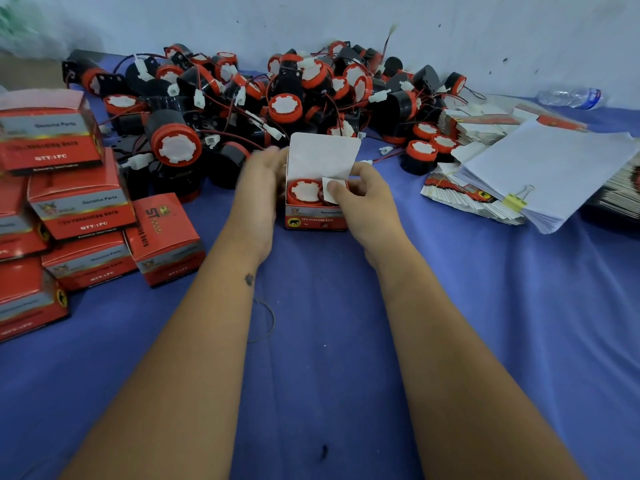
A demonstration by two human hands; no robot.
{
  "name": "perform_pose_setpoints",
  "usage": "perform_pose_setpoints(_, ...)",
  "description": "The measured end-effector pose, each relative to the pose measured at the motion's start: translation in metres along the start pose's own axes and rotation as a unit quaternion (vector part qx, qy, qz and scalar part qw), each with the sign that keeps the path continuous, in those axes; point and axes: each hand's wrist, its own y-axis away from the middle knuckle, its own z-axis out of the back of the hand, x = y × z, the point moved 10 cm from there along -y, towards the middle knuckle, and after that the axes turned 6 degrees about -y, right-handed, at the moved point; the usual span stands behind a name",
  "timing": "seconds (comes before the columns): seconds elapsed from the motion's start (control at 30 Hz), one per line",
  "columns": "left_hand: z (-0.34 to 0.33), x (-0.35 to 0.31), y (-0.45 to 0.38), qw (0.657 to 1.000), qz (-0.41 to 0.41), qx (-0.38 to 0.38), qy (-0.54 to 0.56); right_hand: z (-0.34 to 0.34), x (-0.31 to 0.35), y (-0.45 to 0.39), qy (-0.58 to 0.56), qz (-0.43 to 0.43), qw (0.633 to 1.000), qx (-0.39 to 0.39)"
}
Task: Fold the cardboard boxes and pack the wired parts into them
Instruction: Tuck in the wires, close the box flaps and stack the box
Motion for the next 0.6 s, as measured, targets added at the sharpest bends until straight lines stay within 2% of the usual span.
perform_pose_setpoints(0.1, 0.014, 0.003, 0.0, 0.997, 0.019, -0.049, 0.05, 0.0, -0.001, 0.0, -0.001, -0.003, 1.0, 0.0)
perform_pose_setpoints(0.3, 0.019, 0.006, -0.007, 0.995, -0.018, -0.073, -0.07, 0.001, -0.002, -0.002, 0.002, 0.0, 1.0, -0.003)
perform_pose_setpoints(0.47, 0.018, 0.004, -0.008, 0.992, -0.039, -0.07, -0.1, 0.009, -0.007, -0.001, -0.014, -0.005, 0.999, -0.039)
perform_pose_setpoints(0.6, 0.018, 0.004, -0.006, 0.992, -0.04, -0.074, -0.092, 0.01, 0.001, 0.003, 0.008, 0.036, 0.998, -0.058)
